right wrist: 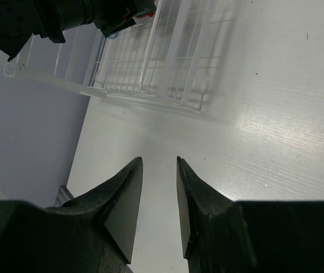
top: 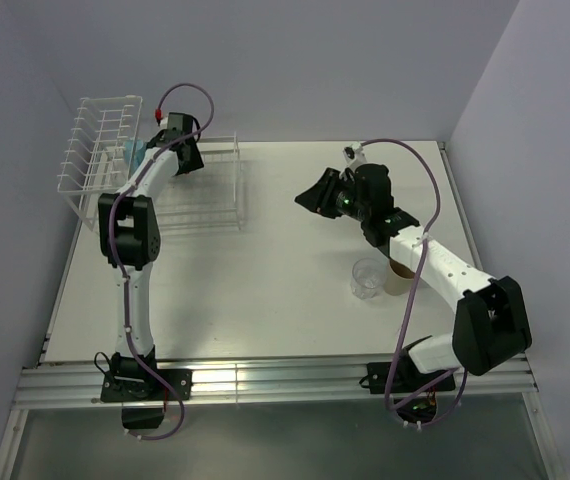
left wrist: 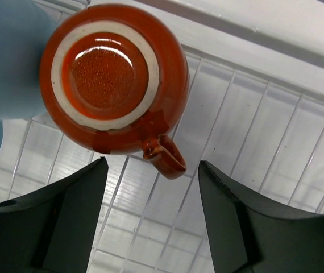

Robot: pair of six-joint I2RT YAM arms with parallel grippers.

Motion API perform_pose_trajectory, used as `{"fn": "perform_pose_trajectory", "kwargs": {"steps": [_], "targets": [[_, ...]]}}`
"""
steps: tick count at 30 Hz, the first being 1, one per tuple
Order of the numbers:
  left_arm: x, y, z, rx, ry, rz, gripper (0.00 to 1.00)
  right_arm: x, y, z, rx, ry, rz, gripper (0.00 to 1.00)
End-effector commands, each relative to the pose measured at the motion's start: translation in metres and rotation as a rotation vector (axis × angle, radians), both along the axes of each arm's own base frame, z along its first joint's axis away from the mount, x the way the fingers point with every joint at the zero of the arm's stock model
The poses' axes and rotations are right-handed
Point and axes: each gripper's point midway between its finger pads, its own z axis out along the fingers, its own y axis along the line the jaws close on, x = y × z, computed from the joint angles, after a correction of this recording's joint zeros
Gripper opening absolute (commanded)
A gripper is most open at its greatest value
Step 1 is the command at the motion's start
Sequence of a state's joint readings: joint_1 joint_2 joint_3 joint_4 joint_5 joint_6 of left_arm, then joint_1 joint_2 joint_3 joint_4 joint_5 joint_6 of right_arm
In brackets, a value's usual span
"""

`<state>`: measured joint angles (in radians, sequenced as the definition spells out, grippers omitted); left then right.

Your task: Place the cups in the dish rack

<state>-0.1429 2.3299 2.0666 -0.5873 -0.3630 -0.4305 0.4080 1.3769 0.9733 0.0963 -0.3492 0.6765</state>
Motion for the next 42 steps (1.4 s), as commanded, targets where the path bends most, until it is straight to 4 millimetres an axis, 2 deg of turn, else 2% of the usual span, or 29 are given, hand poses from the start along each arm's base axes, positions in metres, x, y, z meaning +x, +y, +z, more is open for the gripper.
{"fn": "perform_pose_trajectory", "kwargs": {"steps": [1,5,10,11,13,14,15,16,17,18,19,20,21,22,23,24,25,26,27,28,29,30,35,42], "targets": [[0.006,-0.008,0.071,-0.019,-0.152,-0.022,0.72,-0.001,-0.004,0.033,0.005,-0.100,-0.012,0.38],[0.000,-0.016,0.099,-0.012,-0.193,-0.030,0.76,-0.002,-0.006,0.038,0.000,-0.111,-0.022,0.38],[-0.014,-0.026,0.119,-0.003,-0.214,-0.037,0.77,-0.006,-0.011,0.047,-0.018,-0.131,-0.037,0.38],[-0.019,-0.032,0.129,-0.008,-0.232,-0.044,0.77,-0.008,-0.013,0.046,-0.028,-0.124,-0.040,0.38],[-0.027,-0.037,0.131,-0.016,-0.231,-0.049,0.77,-0.008,-0.018,0.052,-0.051,-0.145,-0.070,0.38],[-0.031,-0.041,0.136,-0.024,-0.238,-0.053,0.78,-0.013,-0.022,0.045,-0.084,-0.114,-0.077,0.38],[-0.040,-0.051,0.143,-0.041,-0.246,-0.070,0.78,-0.012,-0.028,0.046,-0.116,-0.122,-0.110,0.38],[-0.044,-0.054,0.147,-0.052,-0.255,-0.074,0.78,-0.017,-0.034,0.050,-0.127,-0.129,-0.127,0.38],[-0.053,-0.063,0.162,-0.069,-0.281,-0.093,0.79,-0.024,-0.038,0.044,-0.159,-0.105,-0.135,0.38],[-0.060,-0.070,0.161,-0.091,-0.275,-0.107,0.80,-0.026,-0.045,0.041,-0.193,-0.102,-0.169,0.38],[-0.065,-0.075,0.166,-0.105,-0.282,-0.118,0.80,-0.033,-0.051,0.046,-0.206,-0.110,-0.183,0.38],[-0.076,-0.085,0.182,-0.120,-0.311,-0.141,0.80,-0.043,-0.059,0.035,-0.252,-0.069,-0.191,0.38],[-0.084,-0.091,0.182,-0.128,-0.306,-0.153,0.81,-0.051,-0.060,0.029,-0.277,-0.056,-0.188,0.38],[-0.090,-0.096,0.186,-0.136,-0.312,-0.168,0.82,-0.058,-0.070,0.031,-0.298,-0.065,-0.229,0.39],[-0.101,-0.107,0.202,-0.156,-0.343,-0.194,0.84,-0.067,-0.077,0.021,-0.330,-0.037,-0.235,0.39],[-0.109,-0.111,0.199,-0.162,-0.335,-0.207,0.84,-0.076,-0.080,0.006,-0.358,-0.010,-0.235,0.40],[-0.115,-0.117,0.201,-0.180,-0.338,-0.228,0.85,-0.085,-0.090,0.001,-0.383,0.002,-0.261,0.40],[-0.127,-0.124,0.214,-0.204,-0.365,-0.252,0.85,-0.090,-0.094,-0.006,-0.398,0.016,-0.266,0.40],[-0.132,-0.127,0.209,-0.220,-0.363,-0.262,0.85,-0.097,-0.096,-0.020,-0.421,0.043,-0.264,0.40],[-0.138,-0.131,0.210,-0.235,-0.365,-0.274,0.85,-0.103,-0.100,-0.023,-0.425,0.048,-0.269,0.40],[-0.147,-0.134,0.219,-0.253,-0.385,-0.290,0.86,-0.107,-0.104,-0.031,-0.446,0.062,-0.279,0.40],[-0.152,-0.136,0.216,-0.264,-0.382,-0.300,0.86,-0.112,-0.106,-0.043,-0.460,0.084,-0.280,0.40],[-0.174,-0.145,0.231,-0.287,-0.405,-0.353,0.88,-0.123,-0.111,-0.079,-0.516,0.145,-0.284,0.40],[-0.187,-0.143,0.232,-0.291,-0.414,-0.371,0.90,-0.124,-0.118,-0.107,-0.580,0.191,-0.316,0.40]]}}
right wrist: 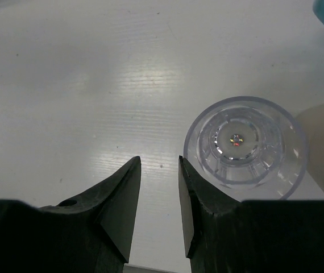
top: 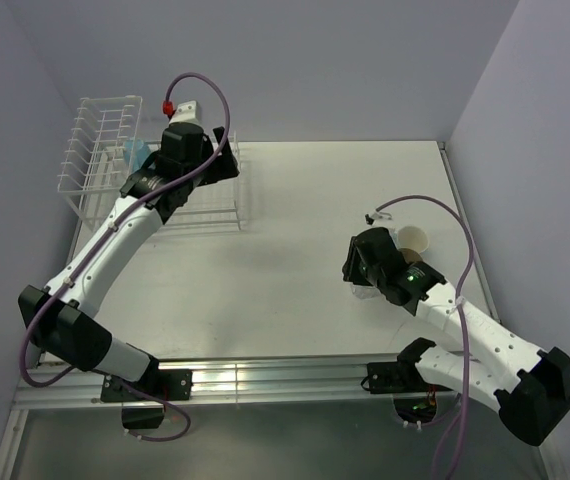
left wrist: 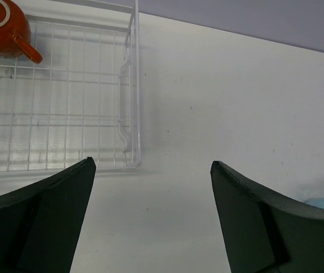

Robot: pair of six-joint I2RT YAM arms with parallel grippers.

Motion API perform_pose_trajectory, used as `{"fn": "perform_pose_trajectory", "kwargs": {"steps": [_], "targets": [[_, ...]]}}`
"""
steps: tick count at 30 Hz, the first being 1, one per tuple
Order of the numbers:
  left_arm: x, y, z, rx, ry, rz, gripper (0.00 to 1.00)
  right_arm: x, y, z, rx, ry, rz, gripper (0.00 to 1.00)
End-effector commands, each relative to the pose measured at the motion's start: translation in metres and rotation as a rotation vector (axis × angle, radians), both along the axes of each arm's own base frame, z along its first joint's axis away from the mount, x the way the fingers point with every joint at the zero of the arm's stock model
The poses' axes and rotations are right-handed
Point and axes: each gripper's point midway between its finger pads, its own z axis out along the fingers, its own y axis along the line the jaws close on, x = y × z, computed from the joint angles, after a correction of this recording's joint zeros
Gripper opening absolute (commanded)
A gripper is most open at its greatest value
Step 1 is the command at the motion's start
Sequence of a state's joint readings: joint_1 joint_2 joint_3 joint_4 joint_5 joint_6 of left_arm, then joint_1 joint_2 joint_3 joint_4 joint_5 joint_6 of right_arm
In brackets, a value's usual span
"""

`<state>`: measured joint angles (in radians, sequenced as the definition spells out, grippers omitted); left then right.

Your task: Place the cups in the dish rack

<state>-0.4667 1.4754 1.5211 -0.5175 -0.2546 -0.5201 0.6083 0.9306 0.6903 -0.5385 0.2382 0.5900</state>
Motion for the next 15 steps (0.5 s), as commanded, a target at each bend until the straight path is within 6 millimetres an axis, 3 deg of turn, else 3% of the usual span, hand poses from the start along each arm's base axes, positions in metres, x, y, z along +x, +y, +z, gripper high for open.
{"fn": "perform_pose_trajectory", "kwargs": {"steps": [1,15], "targets": [[-0.007,-0.002,0.021,-0.047,-0.060,-0.018,0.90,0.007,-0.008,-0.004,-0.041,-0.025,-0.056,0.40],[-0.006,-0.008,0.001,-0.044,-0.023,-0.036,0.90,0.010,-0.016,-0.028,-0.117,0.016,-0.092,0.41]]}}
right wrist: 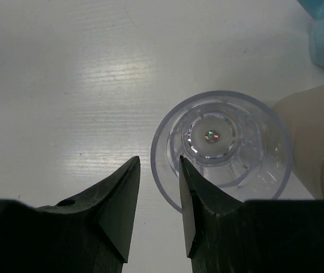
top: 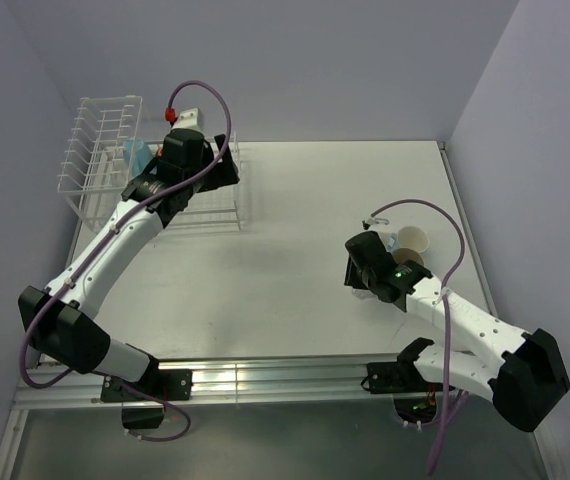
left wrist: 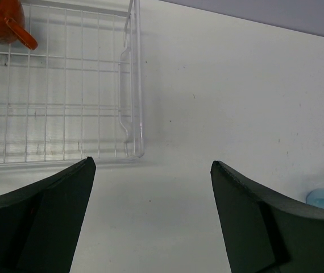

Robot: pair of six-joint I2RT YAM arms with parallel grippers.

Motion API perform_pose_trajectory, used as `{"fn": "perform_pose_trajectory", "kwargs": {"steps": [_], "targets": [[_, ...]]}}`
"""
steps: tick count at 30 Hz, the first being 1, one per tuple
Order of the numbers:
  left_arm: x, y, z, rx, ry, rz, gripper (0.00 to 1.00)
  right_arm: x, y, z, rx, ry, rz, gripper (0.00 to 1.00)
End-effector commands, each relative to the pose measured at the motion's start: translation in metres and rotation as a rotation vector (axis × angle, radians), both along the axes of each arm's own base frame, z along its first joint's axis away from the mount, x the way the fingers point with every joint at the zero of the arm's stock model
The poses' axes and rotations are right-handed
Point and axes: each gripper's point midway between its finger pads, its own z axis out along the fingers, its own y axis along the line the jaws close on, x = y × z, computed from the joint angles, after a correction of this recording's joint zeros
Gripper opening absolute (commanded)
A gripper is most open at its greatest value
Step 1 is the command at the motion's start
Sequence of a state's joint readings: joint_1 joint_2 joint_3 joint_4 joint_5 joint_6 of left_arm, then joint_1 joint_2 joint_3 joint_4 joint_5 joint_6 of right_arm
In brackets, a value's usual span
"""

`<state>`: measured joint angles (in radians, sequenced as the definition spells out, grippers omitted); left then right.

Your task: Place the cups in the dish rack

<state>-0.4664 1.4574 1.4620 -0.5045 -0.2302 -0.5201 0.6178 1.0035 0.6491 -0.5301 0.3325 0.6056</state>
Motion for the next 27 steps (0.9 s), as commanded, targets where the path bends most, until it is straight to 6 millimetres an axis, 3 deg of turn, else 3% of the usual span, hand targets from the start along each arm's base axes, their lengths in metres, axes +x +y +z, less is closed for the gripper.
{"fn": "perform_pose_trajectory", "kwargs": {"steps": [1,5,8,9,11,15,16,18,19,20,22,23,24,25,27], "targets": [[0.002,-0.006,0.017,-0.047,-0.053,-0.013,0.90,0.011,0.002,0.001,-0.008,-0.035,-0.024,0.42],[-0.001,-0.005,0.014,-0.046,-0.049,-0.012,0.90,0.016,0.004,-0.003,-0.028,-0.021,-0.021,0.41],[-0.004,-0.005,0.012,-0.048,-0.045,-0.016,0.89,0.019,0.007,-0.006,-0.037,-0.011,-0.010,0.28],[-0.004,-0.005,0.012,-0.051,-0.045,-0.020,0.89,0.019,0.008,-0.008,-0.039,-0.004,-0.008,0.16],[-0.007,-0.008,0.013,-0.066,-0.048,-0.036,0.90,0.021,0.012,-0.007,-0.033,-0.003,0.005,0.02],[-0.013,-0.021,0.014,-0.125,-0.053,-0.100,0.92,0.027,0.022,0.001,-0.031,0.008,0.050,0.00],[-0.018,-0.026,0.018,-0.149,-0.058,-0.134,0.92,0.029,0.025,0.008,-0.019,0.001,0.060,0.00],[-0.022,-0.031,0.024,-0.201,-0.071,-0.171,0.94,0.038,0.041,0.040,0.042,-0.049,0.105,0.00],[-0.024,-0.035,0.027,-0.225,-0.074,-0.200,0.95,0.046,0.051,0.066,0.085,-0.097,0.123,0.00],[-0.027,-0.038,0.027,-0.252,-0.069,-0.231,0.95,0.047,0.063,0.082,0.129,-0.112,0.170,0.00],[-0.027,-0.036,0.045,-0.345,-0.106,-0.273,0.96,0.054,0.079,0.111,0.198,-0.163,0.224,0.00],[-0.038,-0.046,0.042,-0.405,-0.078,-0.362,0.97,0.060,0.090,0.136,0.244,-0.205,0.254,0.00],[-0.037,-0.047,0.056,-0.454,-0.125,-0.405,0.98,0.059,0.104,0.144,0.298,-0.191,0.312,0.00],[-0.037,-0.039,0.051,-0.516,-0.104,-0.403,0.99,0.066,0.111,0.167,0.358,-0.236,0.341,0.00],[-0.050,-0.045,0.054,-0.592,-0.088,-0.516,0.99,0.063,0.133,0.185,0.494,-0.224,0.437,0.00]]}}
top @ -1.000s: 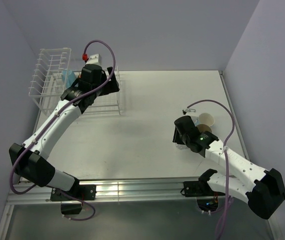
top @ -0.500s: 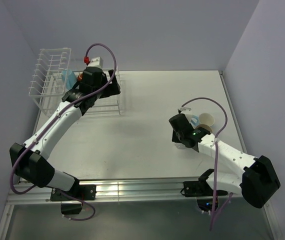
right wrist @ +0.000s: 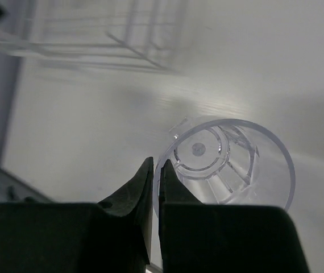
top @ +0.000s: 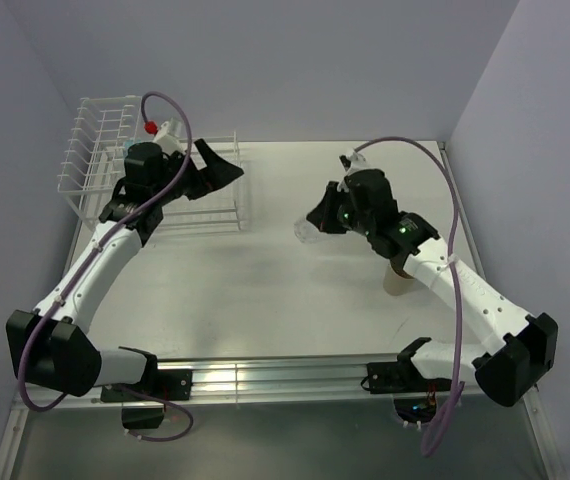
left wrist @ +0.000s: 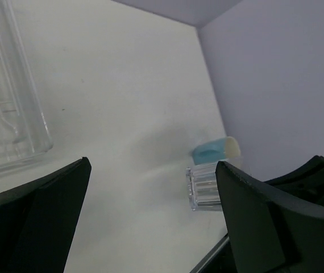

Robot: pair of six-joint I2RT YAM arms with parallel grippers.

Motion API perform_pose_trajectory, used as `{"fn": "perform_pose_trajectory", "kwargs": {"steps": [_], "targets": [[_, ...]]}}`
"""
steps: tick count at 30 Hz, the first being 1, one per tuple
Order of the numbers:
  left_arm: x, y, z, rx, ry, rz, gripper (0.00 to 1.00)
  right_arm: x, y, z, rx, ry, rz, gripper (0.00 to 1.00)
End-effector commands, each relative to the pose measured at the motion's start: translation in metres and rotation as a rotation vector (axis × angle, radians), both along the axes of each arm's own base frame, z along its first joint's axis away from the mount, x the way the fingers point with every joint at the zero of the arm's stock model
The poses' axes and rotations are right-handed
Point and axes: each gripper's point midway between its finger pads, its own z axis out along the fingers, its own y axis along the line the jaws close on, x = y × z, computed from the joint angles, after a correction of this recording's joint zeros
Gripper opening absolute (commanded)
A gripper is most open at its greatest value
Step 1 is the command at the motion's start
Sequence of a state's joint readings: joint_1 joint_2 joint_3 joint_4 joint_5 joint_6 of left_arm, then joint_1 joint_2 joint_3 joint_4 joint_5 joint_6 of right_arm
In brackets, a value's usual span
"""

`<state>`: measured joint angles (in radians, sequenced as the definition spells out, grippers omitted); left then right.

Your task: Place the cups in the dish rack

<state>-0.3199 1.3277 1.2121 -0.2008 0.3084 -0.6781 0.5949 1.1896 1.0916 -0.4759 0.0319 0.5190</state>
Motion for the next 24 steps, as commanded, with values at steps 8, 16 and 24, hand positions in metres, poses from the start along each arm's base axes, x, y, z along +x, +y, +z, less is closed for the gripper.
{"fn": "perform_pose_trajectory", "kwargs": {"steps": [8,16,24], "targets": [[-0.051,-0.038,0.048,-0.400,-0.107,-0.471,0.99,0.008,0.083,0.123,0.606,-0.080,0.419,0.00],[-0.059,-0.051,0.035,-0.423,-0.084,-0.522,0.99,0.011,0.089,0.144,0.831,-0.050,0.466,0.00],[-0.068,-0.074,0.027,-0.400,-0.067,-0.576,0.99,0.018,0.090,0.152,0.919,-0.033,0.472,0.00]]}}
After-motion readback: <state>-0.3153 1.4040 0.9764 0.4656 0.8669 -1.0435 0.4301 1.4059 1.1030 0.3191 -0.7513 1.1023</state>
